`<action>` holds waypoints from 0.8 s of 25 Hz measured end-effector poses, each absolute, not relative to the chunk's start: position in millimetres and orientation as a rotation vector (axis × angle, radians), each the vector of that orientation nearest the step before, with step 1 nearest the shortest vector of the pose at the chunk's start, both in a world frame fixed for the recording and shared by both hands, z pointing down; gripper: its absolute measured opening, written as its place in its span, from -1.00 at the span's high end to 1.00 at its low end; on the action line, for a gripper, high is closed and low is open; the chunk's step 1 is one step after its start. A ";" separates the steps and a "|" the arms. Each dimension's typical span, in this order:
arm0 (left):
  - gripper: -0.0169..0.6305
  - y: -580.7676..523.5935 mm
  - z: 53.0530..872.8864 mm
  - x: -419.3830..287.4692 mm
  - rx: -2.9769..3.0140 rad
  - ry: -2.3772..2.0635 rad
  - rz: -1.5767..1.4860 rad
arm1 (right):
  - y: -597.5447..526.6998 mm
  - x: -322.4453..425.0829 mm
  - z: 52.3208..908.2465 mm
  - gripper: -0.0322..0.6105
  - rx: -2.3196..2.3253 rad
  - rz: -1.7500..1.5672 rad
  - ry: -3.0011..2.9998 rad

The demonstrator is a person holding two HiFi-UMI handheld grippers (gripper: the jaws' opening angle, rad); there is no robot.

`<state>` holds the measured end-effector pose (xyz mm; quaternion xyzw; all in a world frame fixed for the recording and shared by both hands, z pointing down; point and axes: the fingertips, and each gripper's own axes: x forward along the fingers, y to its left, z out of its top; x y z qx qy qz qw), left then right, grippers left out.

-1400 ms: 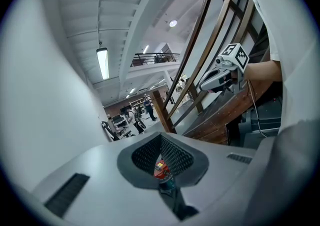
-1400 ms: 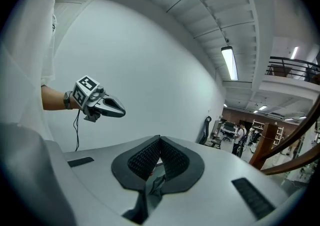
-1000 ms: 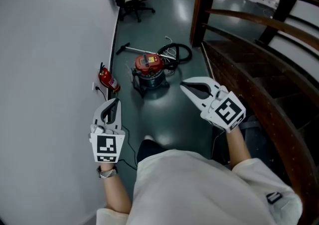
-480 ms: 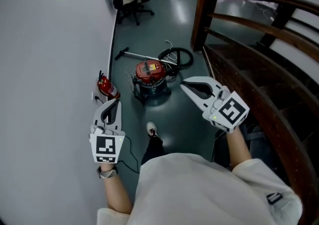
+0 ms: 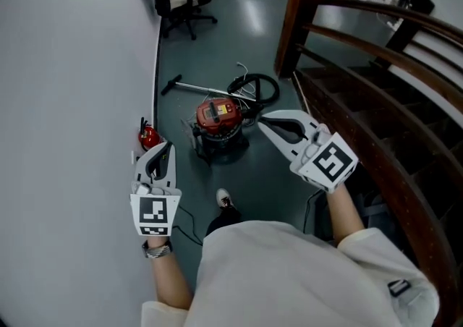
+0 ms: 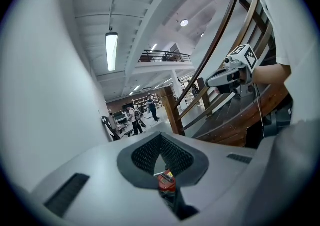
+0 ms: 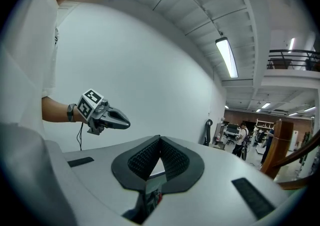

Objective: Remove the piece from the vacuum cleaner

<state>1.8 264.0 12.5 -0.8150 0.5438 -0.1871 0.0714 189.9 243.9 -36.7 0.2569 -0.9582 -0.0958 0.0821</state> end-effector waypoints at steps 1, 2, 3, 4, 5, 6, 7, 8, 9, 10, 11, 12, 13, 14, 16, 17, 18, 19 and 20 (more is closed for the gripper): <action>0.94 255.9 14.5 -1.7 -2.458 1.636 -0.568 | 235.5 186.4 -35.2 0.81 0.773 -0.277 -2.865; 0.94 248.6 16.5 -4.6 -2.465 1.637 -0.572 | 227.9 183.1 -34.2 0.81 0.777 -0.269 -2.871; 0.94 242.0 18.4 -7.2 -2.472 1.635 -0.576 | 221.3 179.5 -33.9 0.81 0.777 -0.263 -2.880; 0.94 235.8 20.1 -9.9 -2.478 1.633 -0.581 | 215.6 175.6 -34.4 0.81 0.773 -0.258 -2.894; 0.94 229.9 22.0 -13.0 -2.482 1.630 -0.587 | 210.4 171.2 -35.5 0.81 0.769 -0.252 -2.912; 0.94 224.1 24.0 -16.7 -2.485 1.630 -0.592 | 205.3 166.9 -36.2 0.81 0.769 -0.245 -2.928; 0.94 218.4 26.3 -21.0 -2.489 1.632 -0.597 | 199.4 162.9 -36.0 0.81 0.776 -0.237 -2.936; 0.94 212.8 28.6 -25.6 -2.492 1.635 -0.602 | 192.8 159.2 -34.5 0.81 0.788 -0.232 -2.935; 0.94 207.6 30.9 -30.2 -2.496 1.639 -0.605 | 185.6 155.7 -32.2 0.81 0.800 -0.226 -2.928; 0.94 203.0 32.9 -34.5 -2.502 1.643 -0.608 | 178.5 152.1 -30.0 0.81 0.809 -0.216 -2.920; 0.94 198.8 34.4 -38.5 -2.508 1.645 -0.612 | 172.0 148.4 -28.3 0.81 0.812 -0.197 -2.916; 0.94 194.7 35.7 -42.4 -2.512 1.645 -0.618 | 166.3 144.2 -27.4 0.81 0.807 -0.171 -2.916; 0.94 190.4 37.1 -46.6 -2.515 1.645 -0.625 | 161.3 139.5 -27.0 0.81 0.797 -0.146 -2.919; 0.94 185.6 38.8 -51.2 -2.517 1.643 -0.631 | 156.6 134.5 -26.3 0.81 0.784 -0.129 -2.922; 0.94 175.9 43.6 -61.4 -2.523 1.641 -0.631 | 148.4 123.2 -23.2 0.81 0.757 -0.131 -2.924; 0.94 171.5 46.7 -66.6 -2.528 1.642 -0.627 | 144.9 117.5 -20.9 0.81 0.745 -0.145 -2.923; 0.94 167.4 50.0 -71.8 -2.532 1.643 -0.624 | 141.3 112.3 -18.4 0.81 0.739 -0.157 -2.920; 0.94 163.3 53.0 -76.6 -2.535 1.644 -0.623 | 137.0 107.9 -16.3 0.81 0.741 -0.161 -2.915; 0.94 158.8 55.3 -80.9 -2.538 1.644 -0.624 | 131.9 104.3 -14.6 0.81 0.747 -0.155 -2.909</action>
